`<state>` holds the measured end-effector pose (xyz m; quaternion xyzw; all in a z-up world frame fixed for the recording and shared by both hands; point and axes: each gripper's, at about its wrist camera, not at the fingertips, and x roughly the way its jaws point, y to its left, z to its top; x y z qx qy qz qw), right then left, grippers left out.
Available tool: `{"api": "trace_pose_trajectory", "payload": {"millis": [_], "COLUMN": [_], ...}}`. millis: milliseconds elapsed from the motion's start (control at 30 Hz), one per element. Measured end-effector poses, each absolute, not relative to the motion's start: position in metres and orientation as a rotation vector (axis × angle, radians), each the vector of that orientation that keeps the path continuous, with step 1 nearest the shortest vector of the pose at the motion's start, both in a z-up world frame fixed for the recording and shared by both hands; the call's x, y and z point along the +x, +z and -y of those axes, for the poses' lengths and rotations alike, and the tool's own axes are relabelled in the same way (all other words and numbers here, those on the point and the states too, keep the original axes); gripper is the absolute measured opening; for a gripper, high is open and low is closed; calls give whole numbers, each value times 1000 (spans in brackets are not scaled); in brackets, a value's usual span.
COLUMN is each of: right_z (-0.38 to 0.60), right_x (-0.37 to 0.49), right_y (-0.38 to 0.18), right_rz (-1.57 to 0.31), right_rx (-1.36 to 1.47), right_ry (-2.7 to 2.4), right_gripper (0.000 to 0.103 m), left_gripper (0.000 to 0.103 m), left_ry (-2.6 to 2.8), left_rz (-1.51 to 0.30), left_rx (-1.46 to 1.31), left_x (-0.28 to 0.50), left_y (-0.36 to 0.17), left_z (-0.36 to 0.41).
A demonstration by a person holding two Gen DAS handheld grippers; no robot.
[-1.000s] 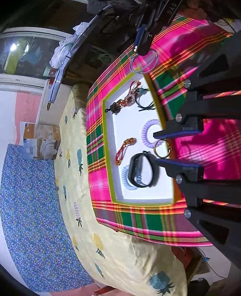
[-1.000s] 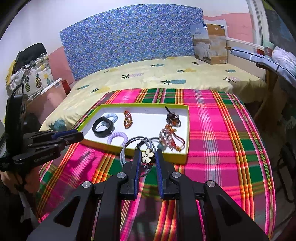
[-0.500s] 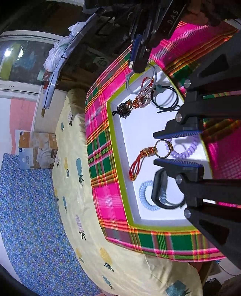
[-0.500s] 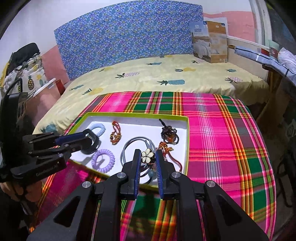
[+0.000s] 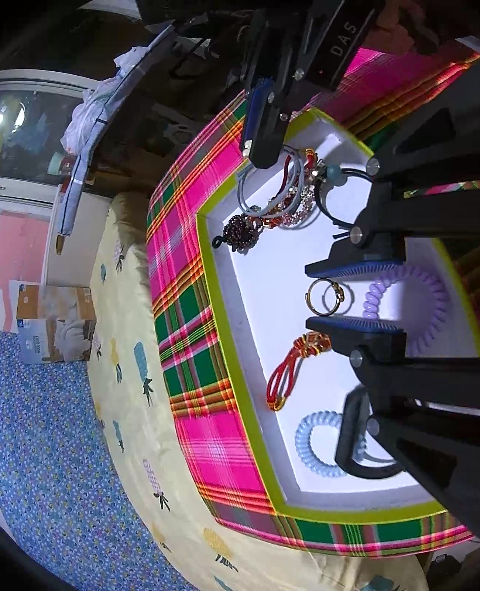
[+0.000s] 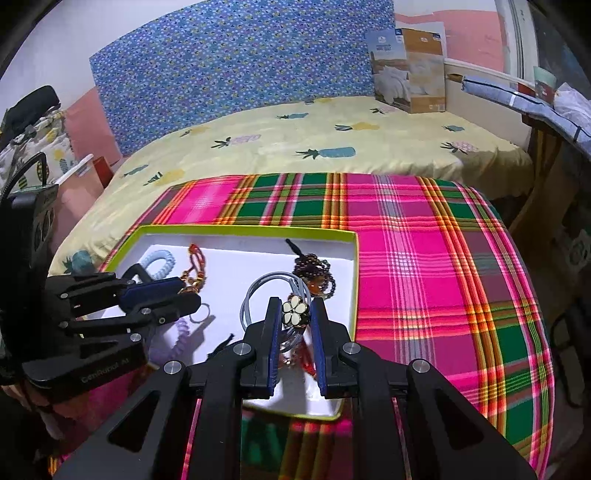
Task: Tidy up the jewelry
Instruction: 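Carry the ring and gray hair tie into the box and open both tools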
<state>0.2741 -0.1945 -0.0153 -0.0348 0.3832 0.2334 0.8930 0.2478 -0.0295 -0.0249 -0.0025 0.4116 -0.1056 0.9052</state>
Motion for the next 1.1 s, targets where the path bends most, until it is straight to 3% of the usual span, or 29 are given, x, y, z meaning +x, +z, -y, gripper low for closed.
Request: {"api": "trace_pose_trajectory", "payload": {"millis": [767, 1100], "right_z": [187, 190], "right_x": [294, 281], "right_y": [-36, -25], "right_rz": [-880, -848], "right_rx": [-106, -110], "right_ry": [476, 480], "right_gripper": [17, 26], "left_gripper": [26, 27], "left_ry": [-234, -218], "left_rz": [-890, -866], "left_rx": [10, -2], "left_x": [259, 242], "left_y": [-36, -24], "left_z": [32, 28]}}
